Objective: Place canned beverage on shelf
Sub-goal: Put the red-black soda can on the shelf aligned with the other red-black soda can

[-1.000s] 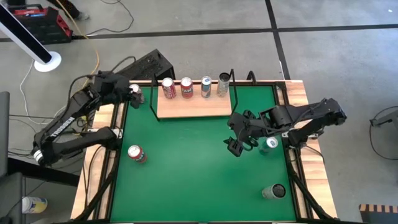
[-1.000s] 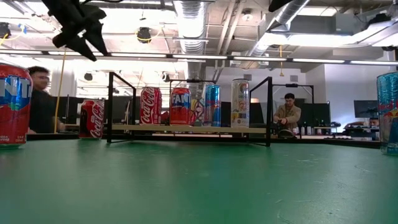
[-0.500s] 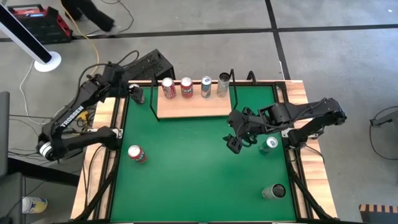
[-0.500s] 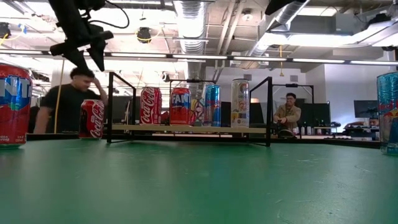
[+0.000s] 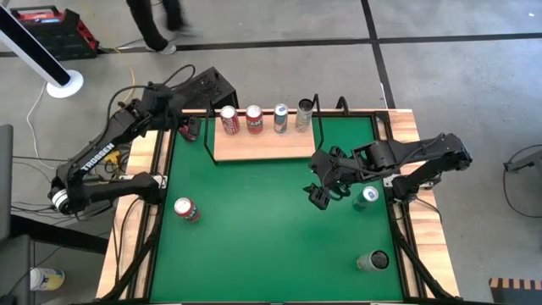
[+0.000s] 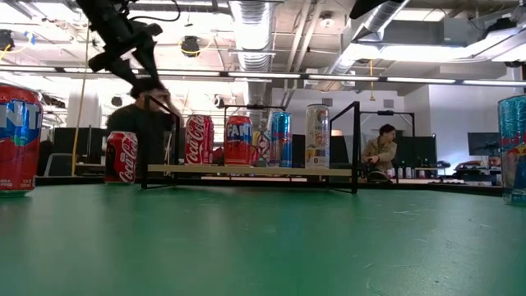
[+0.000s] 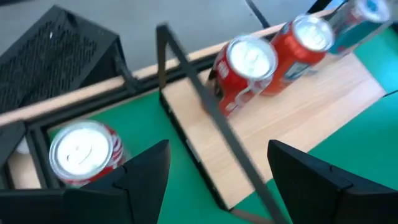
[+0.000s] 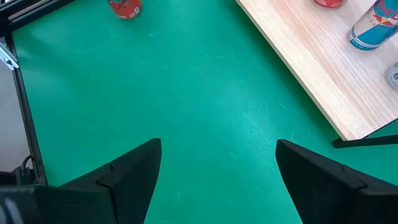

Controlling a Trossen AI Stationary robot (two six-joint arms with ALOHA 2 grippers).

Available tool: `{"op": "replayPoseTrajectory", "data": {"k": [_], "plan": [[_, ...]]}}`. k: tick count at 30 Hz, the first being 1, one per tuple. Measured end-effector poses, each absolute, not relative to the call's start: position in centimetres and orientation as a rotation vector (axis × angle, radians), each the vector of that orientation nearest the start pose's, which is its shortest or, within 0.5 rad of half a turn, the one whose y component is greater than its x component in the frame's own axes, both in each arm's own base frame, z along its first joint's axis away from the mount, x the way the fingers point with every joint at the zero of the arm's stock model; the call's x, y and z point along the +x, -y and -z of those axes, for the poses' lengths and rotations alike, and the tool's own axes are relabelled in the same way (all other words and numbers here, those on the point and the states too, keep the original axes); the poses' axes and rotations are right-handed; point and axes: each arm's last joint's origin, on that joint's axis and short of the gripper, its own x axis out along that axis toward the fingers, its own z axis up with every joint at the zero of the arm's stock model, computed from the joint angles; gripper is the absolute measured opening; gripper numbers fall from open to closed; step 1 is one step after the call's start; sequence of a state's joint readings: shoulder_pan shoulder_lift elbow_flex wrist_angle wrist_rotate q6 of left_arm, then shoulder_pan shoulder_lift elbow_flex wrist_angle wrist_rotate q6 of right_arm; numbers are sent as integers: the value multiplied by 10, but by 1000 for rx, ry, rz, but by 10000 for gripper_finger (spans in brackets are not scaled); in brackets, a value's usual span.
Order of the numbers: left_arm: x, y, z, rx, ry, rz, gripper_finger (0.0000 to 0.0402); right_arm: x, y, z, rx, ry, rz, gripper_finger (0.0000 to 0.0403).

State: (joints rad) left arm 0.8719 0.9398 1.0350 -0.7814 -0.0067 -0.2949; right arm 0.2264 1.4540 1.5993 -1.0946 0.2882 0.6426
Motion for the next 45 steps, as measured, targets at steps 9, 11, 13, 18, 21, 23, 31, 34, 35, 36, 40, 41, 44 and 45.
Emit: {"op": "replayPoseTrajectory", "data": {"k": [9,11,13,18,21,23,31,34,35,36,40,41,44,45], "plan": [[132,-156,-395,-357,-679,-921,253,273,-55,-383,359,-853,346,340],[137,-166,-403,-329,-762,-902,253,274,-55,-383,360,-849,343,340],[141,-177,-407,-329,-845,-876,253,273,-57,-383,365,-848,340,340],[150,-211,-404,-399,-1029,-839,253,275,-64,-382,366,-847,322,340],[151,-231,-389,-478,-1139,-836,253,277,-70,-380,357,-853,307,340],[147,-242,-376,-547,-1219,-833,253,281,-74,-378,354,-850,299,340],[131,-272,-357,-674,-1233,-857,253,285,-80,-371,346,-882,299,340],[124,-279,-353,-685,-1242,-892,253,285,-79,-371,351,-877,300,340],[121,-281,-352,-688,-1243,-899,253,285,-79,-371,351,-876,300,340],[119,-282,-350,-690,-1243,-901,253,285,-79,-371,351,-877,300,340],[114,-284,-335,-731,-1272,-891,253,285,-77,-371,346,-878,303,340],[114,-284,-331,-740,-1281,-884,253,285,-77,-371,340,-879,301,340],[112,-284,-316,-784,-1295,-854,253,286,-74,-371,328,-880,303,340],[111,-284,-312,-794,-1297,-848,253,287,-73,-371,329,-879,306,340]]}}
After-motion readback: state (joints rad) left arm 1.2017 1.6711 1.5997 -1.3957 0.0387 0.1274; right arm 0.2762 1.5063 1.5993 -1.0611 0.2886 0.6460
